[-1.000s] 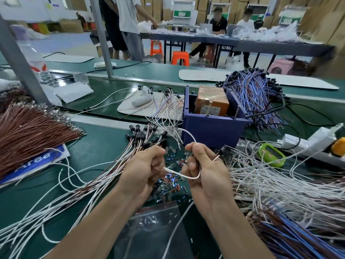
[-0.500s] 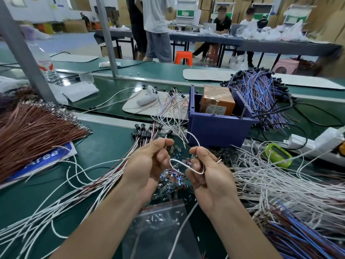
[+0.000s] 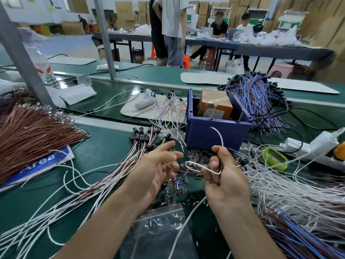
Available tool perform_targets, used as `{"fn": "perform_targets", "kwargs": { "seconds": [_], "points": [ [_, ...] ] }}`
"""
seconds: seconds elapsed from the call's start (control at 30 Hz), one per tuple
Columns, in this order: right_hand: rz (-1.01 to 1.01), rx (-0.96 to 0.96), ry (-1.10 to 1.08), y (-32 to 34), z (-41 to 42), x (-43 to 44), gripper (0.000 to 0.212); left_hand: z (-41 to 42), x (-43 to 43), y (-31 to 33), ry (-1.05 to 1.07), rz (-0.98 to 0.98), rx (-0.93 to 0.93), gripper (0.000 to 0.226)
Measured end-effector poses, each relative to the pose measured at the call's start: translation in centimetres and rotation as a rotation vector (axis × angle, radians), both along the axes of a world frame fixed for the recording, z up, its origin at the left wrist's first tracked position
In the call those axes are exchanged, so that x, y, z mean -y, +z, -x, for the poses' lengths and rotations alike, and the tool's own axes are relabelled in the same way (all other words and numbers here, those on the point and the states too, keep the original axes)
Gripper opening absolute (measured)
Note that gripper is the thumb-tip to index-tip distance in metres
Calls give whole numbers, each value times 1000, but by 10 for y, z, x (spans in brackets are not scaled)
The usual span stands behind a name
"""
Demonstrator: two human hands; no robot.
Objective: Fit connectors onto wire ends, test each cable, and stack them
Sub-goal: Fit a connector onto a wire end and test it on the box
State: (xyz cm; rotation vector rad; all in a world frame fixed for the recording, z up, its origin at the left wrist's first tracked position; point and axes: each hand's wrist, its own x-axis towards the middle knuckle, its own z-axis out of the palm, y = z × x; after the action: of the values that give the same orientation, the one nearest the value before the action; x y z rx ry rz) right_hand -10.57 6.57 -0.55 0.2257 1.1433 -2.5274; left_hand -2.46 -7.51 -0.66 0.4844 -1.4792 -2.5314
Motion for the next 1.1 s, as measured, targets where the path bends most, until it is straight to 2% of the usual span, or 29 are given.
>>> {"fn": "perform_targets", "kwargs": {
  "seconds": [0.1,0.23,0.33,0.4,0.47,0.6,0.77,0.93,1.03,1.1],
  "points": [
    [-4,21,-25,1,3,-6,23,0,-1,2,-51,-60,-14,61],
    [33,68,-27,1,6,-7,24,3,-8,3,-123,-328,-236,75],
    [100,104,-33,2,8,-8,24,11,-15,10,-143,-375,-327,86],
    [149,142,-58,4,11,-11,22,17,-19,15,-108,-332,-309,86],
    [194,169,-85,6,14,-15,20,20,-22,21,-99,-305,-276,77],
    [273,189,-112,8,19,-21,20,20,-26,25,-87,-348,-216,64],
    [315,223,-122,7,24,-24,20,23,-43,16,27,-116,-46,26],
    [350,208,-91,9,24,-25,19,27,-55,19,104,136,-32,18],
    [316,204,-110,13,22,-24,20,40,-62,26,168,117,-15,18],
    [216,182,-168,13,20,-23,20,50,-66,31,214,71,-13,19]
  ]
}}
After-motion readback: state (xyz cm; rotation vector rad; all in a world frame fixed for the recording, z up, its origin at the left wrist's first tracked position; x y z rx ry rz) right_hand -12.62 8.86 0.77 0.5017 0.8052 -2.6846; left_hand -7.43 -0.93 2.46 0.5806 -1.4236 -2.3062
